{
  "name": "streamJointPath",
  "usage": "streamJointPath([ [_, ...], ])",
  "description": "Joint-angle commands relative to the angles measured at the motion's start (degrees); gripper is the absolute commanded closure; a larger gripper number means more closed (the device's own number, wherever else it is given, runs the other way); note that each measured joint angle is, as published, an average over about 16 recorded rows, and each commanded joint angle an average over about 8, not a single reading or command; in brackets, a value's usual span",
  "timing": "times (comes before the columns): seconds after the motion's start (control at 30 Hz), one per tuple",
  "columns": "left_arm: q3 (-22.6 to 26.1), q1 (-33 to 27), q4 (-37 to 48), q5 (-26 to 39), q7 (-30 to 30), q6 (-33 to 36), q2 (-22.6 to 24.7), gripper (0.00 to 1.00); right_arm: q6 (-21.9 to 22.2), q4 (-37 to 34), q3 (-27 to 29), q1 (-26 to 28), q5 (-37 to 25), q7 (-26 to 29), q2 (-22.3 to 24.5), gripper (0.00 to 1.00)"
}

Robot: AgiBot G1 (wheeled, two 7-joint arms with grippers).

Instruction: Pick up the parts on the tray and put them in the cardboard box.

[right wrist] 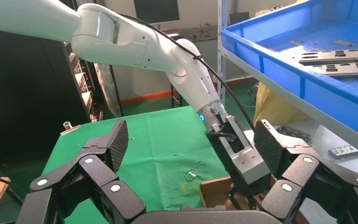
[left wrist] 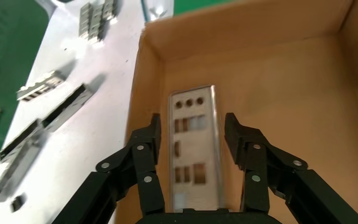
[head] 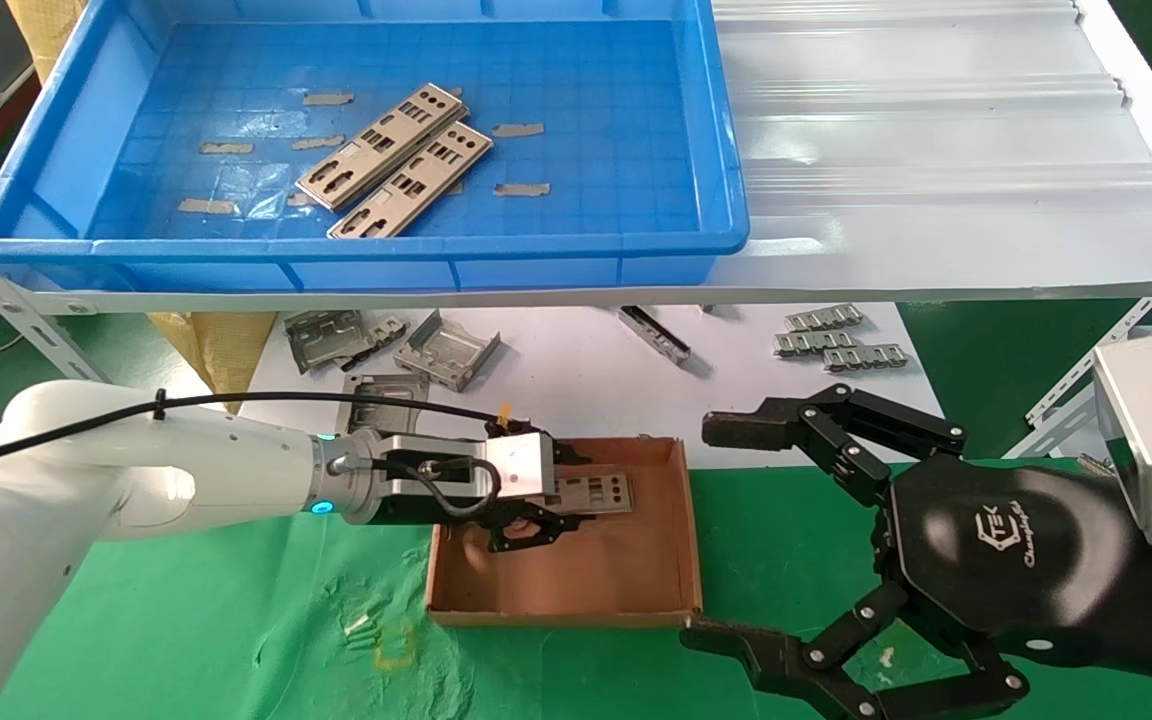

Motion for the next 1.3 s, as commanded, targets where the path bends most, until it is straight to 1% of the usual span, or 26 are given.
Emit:
streamJointPath([
  [0.03, -0.09, 0.26, -0.23, -0.47, -0.4, 0.31, -0.05, 0.0, 0.0, 0.0, 0.0, 0.0, 0.0, 0.0, 0.0, 0.0],
  [0.33, -0.21, -1.59, 0.31, -2.13, -4.24, 9.78, -0.93, 0.0, 0.0, 0.0, 0.0, 0.0, 0.0, 0.0, 0.0, 0.0],
  [0.57, -2.37, -3.5, 2.23, -6.15, -8.85, 19.96, -2.97, 0.0, 0.01, -0.01, 0.0, 0.0, 0.01, 0.0, 0.0, 0.0],
  [0.67, -3.14, -3.83, 2.92, -7.5, -10.0, 22.37, -3.59, 0.0, 0.01, -0.01, 0.0, -0.01, 0.01, 0.0, 0.01, 0.0],
  [0.77, -3.47, -3.99, 3.21, -8.09, -10.25, 23.33, -3.85, 0.0, 0.02, -0.02, 0.01, -0.01, 0.01, 0.0, 0.01, 0.0],
  [1.0, -3.63, -3.19, 1.64, -7.7, -10.41, 21.95, -4.26, 0.0, 0.01, -0.01, 0.01, -0.01, 0.01, 0.0, 0.01, 0.0],
  [1.3, -7.56, 1.11, -7.06, -10.21, -15.6, 21.61, -9.25, 0.0, 0.01, -0.02, 0.01, -0.01, 0.01, -0.01, 0.01, 0.0],
])
